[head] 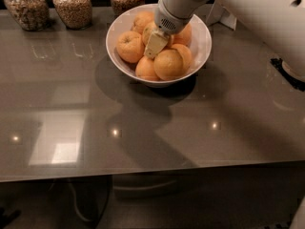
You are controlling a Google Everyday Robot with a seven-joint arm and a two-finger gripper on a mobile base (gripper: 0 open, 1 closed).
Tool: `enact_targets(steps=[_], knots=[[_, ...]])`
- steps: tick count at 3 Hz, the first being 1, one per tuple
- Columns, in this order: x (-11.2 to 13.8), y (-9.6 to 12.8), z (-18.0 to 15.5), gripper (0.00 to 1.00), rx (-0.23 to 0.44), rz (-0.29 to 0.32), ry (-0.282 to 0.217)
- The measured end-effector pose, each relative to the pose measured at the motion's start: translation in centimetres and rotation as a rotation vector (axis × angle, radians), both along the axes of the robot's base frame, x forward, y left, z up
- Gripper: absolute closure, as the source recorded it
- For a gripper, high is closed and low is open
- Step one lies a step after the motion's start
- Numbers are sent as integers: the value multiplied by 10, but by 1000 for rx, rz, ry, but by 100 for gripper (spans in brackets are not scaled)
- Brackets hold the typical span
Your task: Pick orange from white bowl
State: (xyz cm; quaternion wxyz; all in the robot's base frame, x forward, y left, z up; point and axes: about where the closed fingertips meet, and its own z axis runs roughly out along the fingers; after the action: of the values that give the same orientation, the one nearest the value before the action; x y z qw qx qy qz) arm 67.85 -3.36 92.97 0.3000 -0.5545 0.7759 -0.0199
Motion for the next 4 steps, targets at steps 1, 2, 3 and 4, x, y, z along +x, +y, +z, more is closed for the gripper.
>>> enact_targets(steps=[1, 2, 3, 4], knots=[[0, -1, 3, 54, -7, 1, -2], [0, -3, 8, 77, -20, 11, -30], [1, 0, 25, 99, -10, 36, -68], [1, 2, 48, 100, 59, 61, -104]])
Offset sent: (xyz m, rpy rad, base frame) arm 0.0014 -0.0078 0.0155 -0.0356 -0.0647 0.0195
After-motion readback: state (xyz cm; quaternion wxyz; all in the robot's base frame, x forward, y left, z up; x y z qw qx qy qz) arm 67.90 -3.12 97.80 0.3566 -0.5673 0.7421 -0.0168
